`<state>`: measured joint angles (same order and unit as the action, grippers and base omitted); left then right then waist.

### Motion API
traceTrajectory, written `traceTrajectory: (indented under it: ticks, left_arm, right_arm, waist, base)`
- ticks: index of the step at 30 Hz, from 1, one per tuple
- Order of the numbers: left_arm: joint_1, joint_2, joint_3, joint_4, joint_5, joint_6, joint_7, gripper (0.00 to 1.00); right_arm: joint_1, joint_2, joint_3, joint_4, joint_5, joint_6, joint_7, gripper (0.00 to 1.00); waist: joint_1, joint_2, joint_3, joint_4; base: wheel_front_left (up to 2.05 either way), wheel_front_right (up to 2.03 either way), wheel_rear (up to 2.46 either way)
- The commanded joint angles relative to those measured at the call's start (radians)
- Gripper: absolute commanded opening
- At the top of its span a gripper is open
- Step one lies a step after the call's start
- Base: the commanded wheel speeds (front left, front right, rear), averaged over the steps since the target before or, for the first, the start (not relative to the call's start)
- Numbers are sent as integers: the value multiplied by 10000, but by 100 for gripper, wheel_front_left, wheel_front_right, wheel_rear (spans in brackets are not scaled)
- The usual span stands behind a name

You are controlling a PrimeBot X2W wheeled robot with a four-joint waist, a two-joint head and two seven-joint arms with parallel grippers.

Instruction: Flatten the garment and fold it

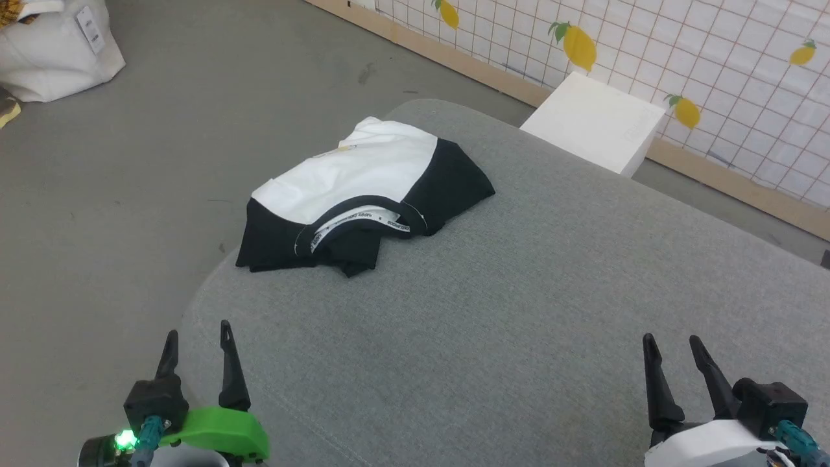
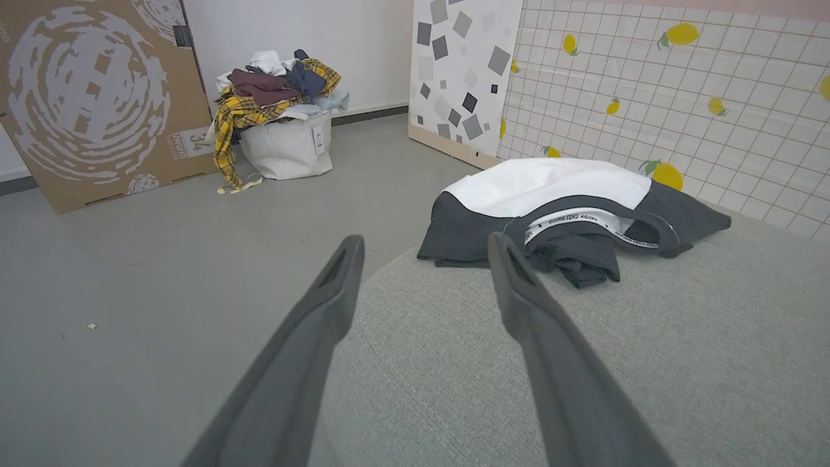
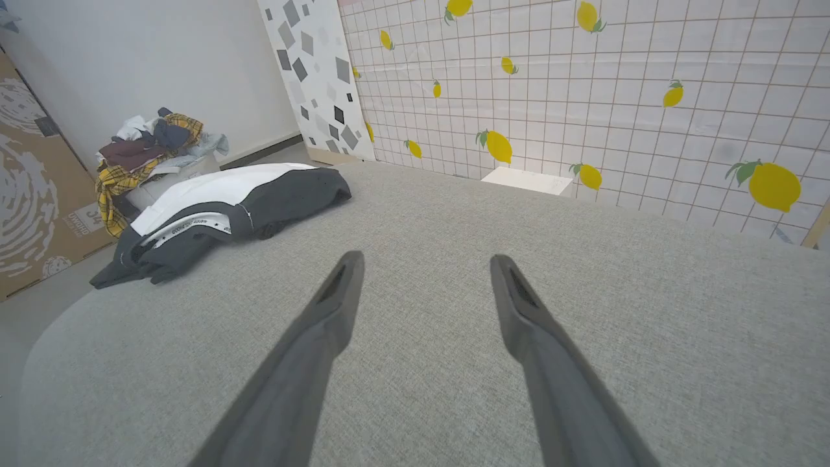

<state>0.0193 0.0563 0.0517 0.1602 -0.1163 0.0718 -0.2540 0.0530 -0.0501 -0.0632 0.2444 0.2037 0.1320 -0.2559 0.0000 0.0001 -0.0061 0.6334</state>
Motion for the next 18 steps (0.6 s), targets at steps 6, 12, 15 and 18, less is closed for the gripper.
traceTrajectory:
  ticks: [6,12,15,18]
  left_arm:
    - [-1018,240,35,252,-459,-393,-15,100]
    - [-3522,671,329,1108,-1442,-1185,442,100]
    - [-4918,980,491,1879,-2292,-1636,1159,100]
    - [-6383,1593,402,2909,-3127,-1907,2575,100]
  right_arm:
    - [62,-1,-141,-46,-142,-13,-59,100]
    - [-157,-1,-241,-309,-638,-13,113,100]
    - [-359,-1,-325,-698,-963,-13,402,100]
    - [-583,-1,-474,-1265,-1332,-13,756,100]
  waist:
    - [0,-1,248,-153]
    - [0,-1,941,-637]
    - [0,-1,1518,-1091]
    - [0,-1,2252,-1591]
  base:
    - [0,0,0]
    - [0,0,0]
    - [0,0,0]
    - [0,0,0]
